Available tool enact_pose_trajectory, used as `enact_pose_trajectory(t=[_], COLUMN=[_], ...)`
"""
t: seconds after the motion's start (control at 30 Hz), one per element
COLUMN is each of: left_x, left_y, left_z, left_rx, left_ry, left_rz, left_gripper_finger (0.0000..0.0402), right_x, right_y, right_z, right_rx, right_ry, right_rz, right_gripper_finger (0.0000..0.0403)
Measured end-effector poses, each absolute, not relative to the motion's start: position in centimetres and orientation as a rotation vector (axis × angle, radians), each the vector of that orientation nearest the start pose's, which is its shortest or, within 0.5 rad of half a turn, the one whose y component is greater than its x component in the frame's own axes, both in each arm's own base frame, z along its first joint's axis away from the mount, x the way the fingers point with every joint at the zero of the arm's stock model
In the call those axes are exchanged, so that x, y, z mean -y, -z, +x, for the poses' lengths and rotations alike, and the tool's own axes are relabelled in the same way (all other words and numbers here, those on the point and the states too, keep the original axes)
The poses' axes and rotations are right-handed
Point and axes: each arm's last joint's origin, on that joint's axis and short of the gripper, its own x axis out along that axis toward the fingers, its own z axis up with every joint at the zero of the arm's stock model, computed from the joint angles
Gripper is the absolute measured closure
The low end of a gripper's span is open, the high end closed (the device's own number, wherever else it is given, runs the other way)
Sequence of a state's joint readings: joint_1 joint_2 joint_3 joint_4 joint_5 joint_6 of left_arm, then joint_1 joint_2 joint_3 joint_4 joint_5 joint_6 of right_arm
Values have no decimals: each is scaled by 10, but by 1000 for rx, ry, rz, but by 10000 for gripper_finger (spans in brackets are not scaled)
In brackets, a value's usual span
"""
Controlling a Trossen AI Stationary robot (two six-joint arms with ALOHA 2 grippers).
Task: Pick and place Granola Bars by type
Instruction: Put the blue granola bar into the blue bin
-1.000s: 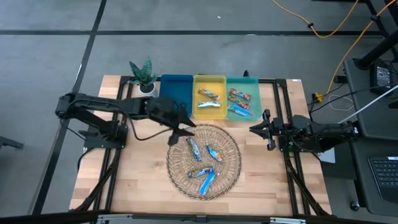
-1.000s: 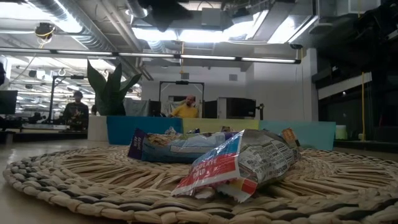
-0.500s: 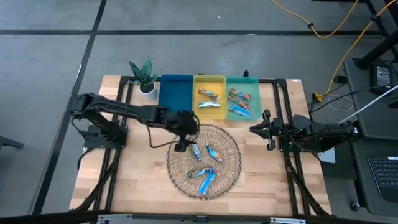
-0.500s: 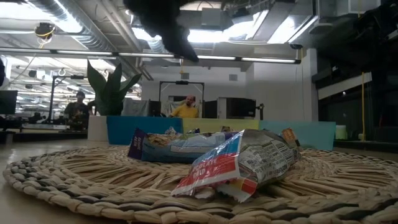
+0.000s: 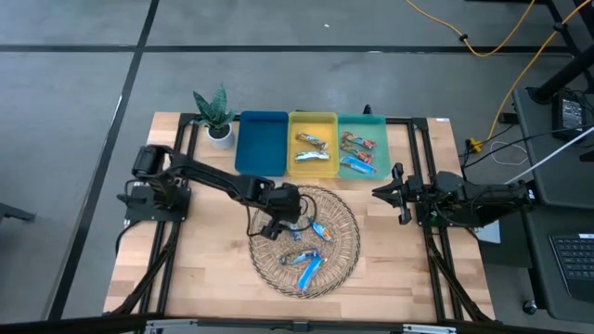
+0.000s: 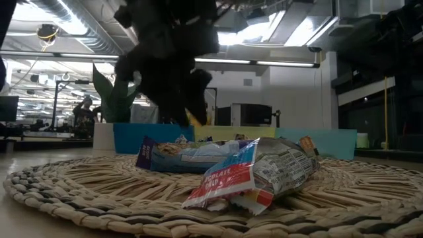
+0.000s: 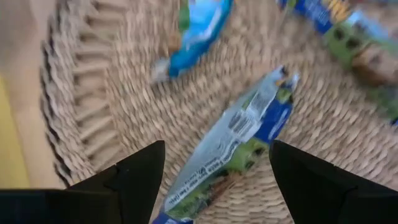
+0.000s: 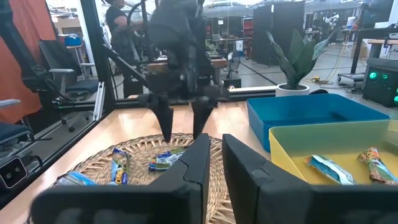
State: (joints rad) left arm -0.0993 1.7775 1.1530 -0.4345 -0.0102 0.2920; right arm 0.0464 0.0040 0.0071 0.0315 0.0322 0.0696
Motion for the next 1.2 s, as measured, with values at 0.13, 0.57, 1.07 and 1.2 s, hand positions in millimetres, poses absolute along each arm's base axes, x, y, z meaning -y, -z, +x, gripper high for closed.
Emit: enact_pose_trajectory(t=[0.13,0.57,1.07,1.2], left_x=[34,36,36,36], left_y=[-172,-152,-152,-152], left_z=[355,356,356,356], left_rx=[-1088,-1162,-1168,-1171], left_ry=[238,242,206,180], left_rz=[334,338,292,257], left_gripper_finger=[119,119,248,295], right_x=[-4,-4,-4,-4], right_y=[-169,-169,-169,-169], right_z=[97,97,97,97], right_rx=[34,34,34,34], right_ry=[-15,-15,-15,-15], right_rz=[71,71,71,71], right_gripper_finger=[354,354,354,354])
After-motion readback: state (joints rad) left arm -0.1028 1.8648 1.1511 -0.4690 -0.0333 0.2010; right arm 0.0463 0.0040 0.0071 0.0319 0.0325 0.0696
